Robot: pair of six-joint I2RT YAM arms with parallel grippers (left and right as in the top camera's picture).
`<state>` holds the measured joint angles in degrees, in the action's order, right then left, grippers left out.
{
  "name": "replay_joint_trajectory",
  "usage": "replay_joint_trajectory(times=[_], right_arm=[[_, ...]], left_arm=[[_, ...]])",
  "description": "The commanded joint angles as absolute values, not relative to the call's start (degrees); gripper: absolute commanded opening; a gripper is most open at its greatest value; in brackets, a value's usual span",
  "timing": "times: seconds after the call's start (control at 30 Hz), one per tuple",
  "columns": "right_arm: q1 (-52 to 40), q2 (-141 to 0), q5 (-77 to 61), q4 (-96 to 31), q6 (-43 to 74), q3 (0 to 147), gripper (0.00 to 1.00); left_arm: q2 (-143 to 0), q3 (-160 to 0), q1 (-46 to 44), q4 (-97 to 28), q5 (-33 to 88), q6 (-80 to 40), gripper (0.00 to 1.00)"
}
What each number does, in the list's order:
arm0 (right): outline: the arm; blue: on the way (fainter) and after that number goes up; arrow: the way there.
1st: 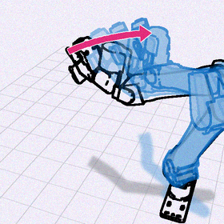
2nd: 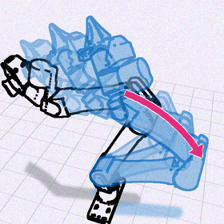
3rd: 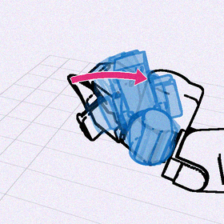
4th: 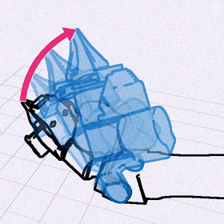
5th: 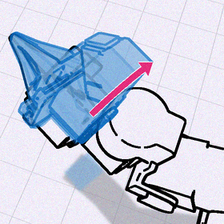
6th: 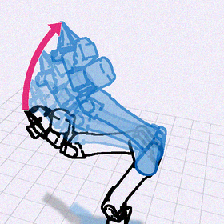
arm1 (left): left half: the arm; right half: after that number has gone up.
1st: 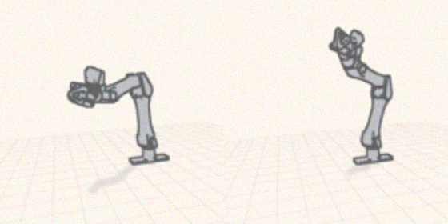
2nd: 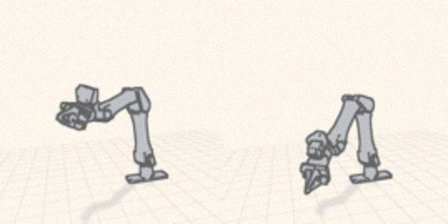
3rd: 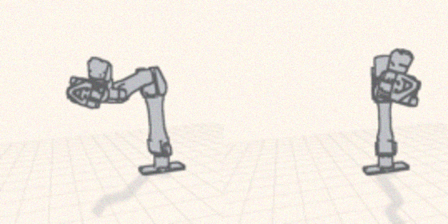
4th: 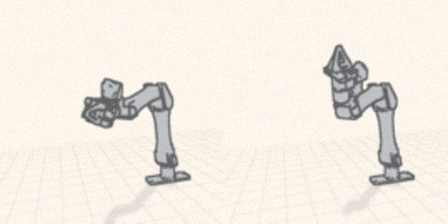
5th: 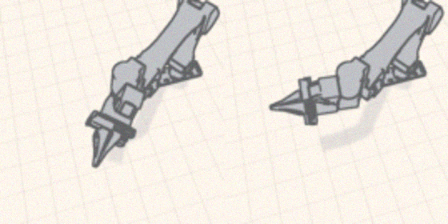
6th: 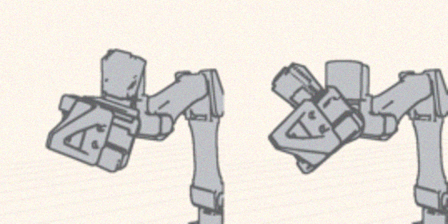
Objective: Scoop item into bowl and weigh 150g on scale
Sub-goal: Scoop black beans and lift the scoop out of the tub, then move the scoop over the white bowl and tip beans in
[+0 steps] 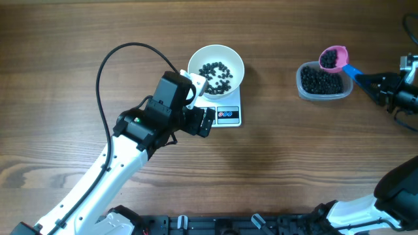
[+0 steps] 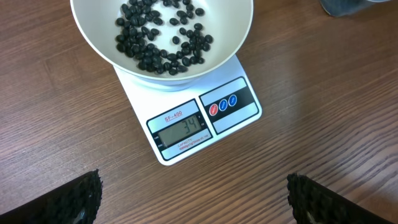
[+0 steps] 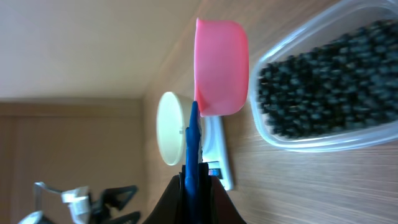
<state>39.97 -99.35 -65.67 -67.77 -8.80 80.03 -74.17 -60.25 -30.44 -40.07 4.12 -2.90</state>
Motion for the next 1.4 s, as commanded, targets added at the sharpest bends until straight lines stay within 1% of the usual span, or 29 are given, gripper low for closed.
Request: replay_joint_trajectory(times=[0.0,0.17,0.37,0.43,0.57,0.6,0.73,0.83,0.87,0.93,1.0,1.07,1.23,1.37], right_arm=[[39.2,-99.9,-73.2,-69.9,-9.0,80.1,0.04],[30.5,-99.9,-78.9,-69.1,-9.0,80.1,0.05],[16.3,-99.9,-78.4,-61.3,-9.0,80.1,0.04],[10.3,-99.5,-73.8,-57.1,-7.6,80.2,0.04],[2.7,-97.0,-64.8,-48.0,-0.3,80.3,0.04],[0.9,-95.7,-60.2,-45.6,2.1,80.4,0.04],[-6.0,-91.7,-46.9,-42.0,0.2,80.4,0.04],[-11.5,-90.8,-36.6,-39.6,-0.3,80.4,0.04],[-13.0,-90.8,-33.4,-39.4,-2.0,80.4,0.04],[-15.8,-90.8,-24.9,-39.3,-2.4,80.4,0.04],[-17.3,-90.8,-21.6,-38.5,-3.0,80.4,0.04],[-17.6,-90.8,-21.6,-37.4,-4.6,80.4,0.04],[-17.8,-90.7,-20.5,-34.7,-13.7,80.4,0.04],[-17.8,-88.8,-19.1,-34.3,-15.8,80.4,0.04]], left_arm=[[-74.4,-59.8,-30.5,-40.1,3.4,-3.5,1.0],[-74.4,-59.8,-30.5,-40.1,3.4,-3.5,1.0],[-74.4,-59.8,-30.5,-40.1,3.4,-3.5,1.0],[-74.4,-59.8,-30.5,-40.1,3.4,-3.5,1.0],[-74.4,-59.8,-30.5,-40.1,3.4,-3.5,1.0],[-74.4,-59.8,-30.5,-40.1,3.4,-3.5,1.0],[-74.4,-59.8,-30.5,-40.1,3.4,-3.5,1.0],[-74.4,-59.8,-30.5,-40.1,3.4,-3.5,1.0],[-74.4,-59.8,-30.5,-40.1,3.4,-3.5,1.0],[-74.4,-59.8,-30.5,-40.1,3.4,-3.5,1.0],[-74.4,-59.8,-30.5,-40.1,3.4,-3.5,1.0],[-74.4,-59.8,-30.5,-40.1,3.4,-3.5,1.0],[-74.4,-59.8,-30.5,-40.1,3.4,-3.5,1.0],[-74.4,-59.8,-30.5,-40.1,3.4,-3.5,1.0]])
